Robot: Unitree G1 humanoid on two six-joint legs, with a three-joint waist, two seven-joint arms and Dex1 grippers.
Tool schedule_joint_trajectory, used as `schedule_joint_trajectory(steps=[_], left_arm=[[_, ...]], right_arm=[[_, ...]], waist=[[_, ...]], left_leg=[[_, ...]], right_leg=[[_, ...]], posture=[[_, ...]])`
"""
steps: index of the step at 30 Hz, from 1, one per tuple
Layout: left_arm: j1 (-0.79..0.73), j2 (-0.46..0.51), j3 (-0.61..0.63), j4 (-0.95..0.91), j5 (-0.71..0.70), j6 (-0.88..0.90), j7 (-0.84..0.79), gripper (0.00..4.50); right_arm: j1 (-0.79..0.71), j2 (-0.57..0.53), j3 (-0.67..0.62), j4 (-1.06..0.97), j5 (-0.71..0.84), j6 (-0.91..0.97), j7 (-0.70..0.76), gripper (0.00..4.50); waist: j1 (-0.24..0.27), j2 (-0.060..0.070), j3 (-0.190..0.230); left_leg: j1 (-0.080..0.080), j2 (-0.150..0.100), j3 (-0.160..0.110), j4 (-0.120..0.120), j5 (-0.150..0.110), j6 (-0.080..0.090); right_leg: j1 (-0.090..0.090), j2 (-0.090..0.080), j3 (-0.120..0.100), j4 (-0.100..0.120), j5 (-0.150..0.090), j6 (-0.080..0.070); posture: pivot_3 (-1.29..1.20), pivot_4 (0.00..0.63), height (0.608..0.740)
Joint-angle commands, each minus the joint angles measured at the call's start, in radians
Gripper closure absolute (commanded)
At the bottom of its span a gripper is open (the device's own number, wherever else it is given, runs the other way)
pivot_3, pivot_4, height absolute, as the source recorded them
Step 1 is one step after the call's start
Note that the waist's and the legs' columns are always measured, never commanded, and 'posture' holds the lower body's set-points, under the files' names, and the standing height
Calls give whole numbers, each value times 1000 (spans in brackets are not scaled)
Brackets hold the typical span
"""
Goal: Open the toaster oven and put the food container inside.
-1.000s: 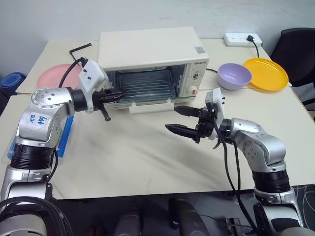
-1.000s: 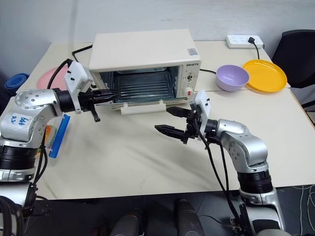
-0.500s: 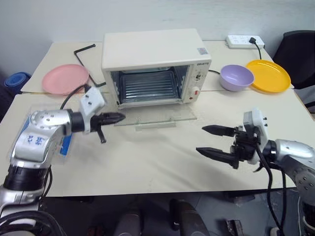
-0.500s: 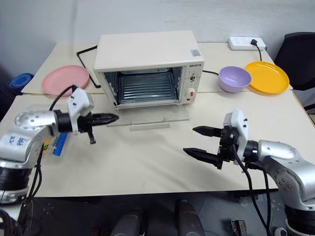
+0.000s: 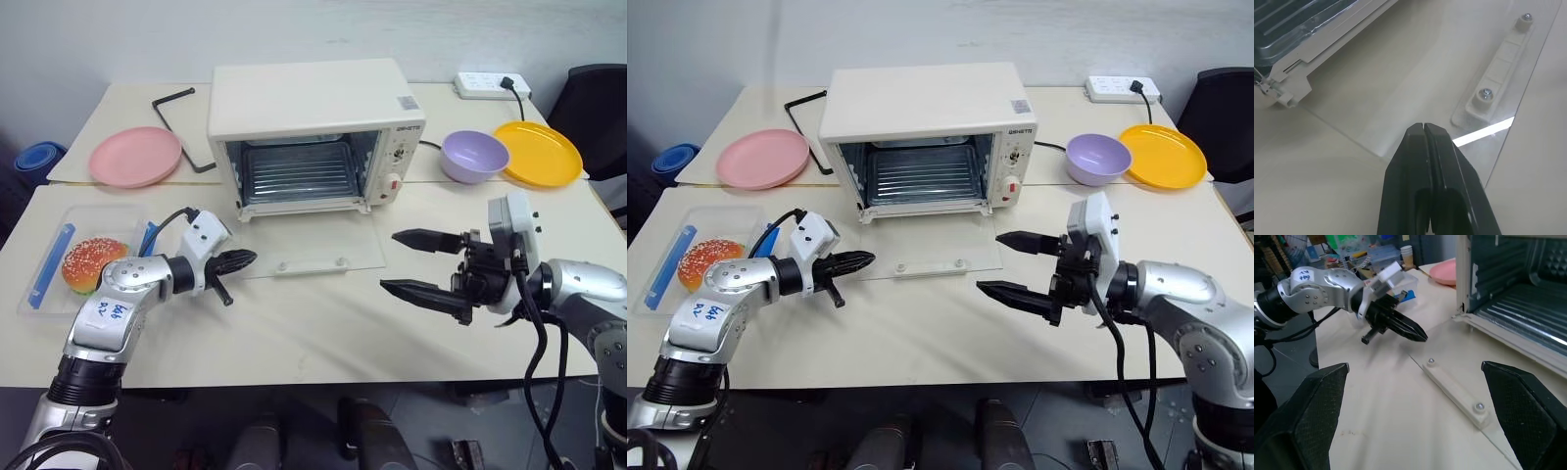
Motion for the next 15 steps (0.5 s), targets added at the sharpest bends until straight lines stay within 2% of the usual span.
schedule_joint_trajectory(steps=[1,10,12,14,15], left_arm=[[87,-16,142,-158,-88,122,67,3877],[308,-150,665,-583,-454,475,291,1184],[553,-208,880,-714,-621,451,242,655],[707,-240,1007,-768,-746,412,250,14],[762,-260,1055,-764,-805,387,286,14]], right_arm=[[-72,-21,19,-2,35,-2,23,0],[-200,-4,160,123,-26,-48,152,0],[-274,34,232,215,-74,-81,214,0],[-318,58,273,270,-103,-103,258,0],[-332,67,287,291,-115,-113,279,0]], waist=[[-4,0,0],[2,-1,0],[-12,-2,-1],[-27,-3,-1],[-24,-3,-1]], left_leg=[[0,0,0,0,0,0],[-2,0,-2,0,0,0],[-2,0,-2,0,0,0],[0,2,2,0,-2,0],[0,3,2,0,-2,0]], right_leg=[[0,0,0,0,0,0],[0,-1,5,-1,0,0],[0,-1,4,-1,0,0],[0,1,8,-2,0,-1],[0,1,9,-3,0,-1]], posture=[[0,150,740],[0,150,740],[0,150,740],[0,150,740],[0,150,740]])
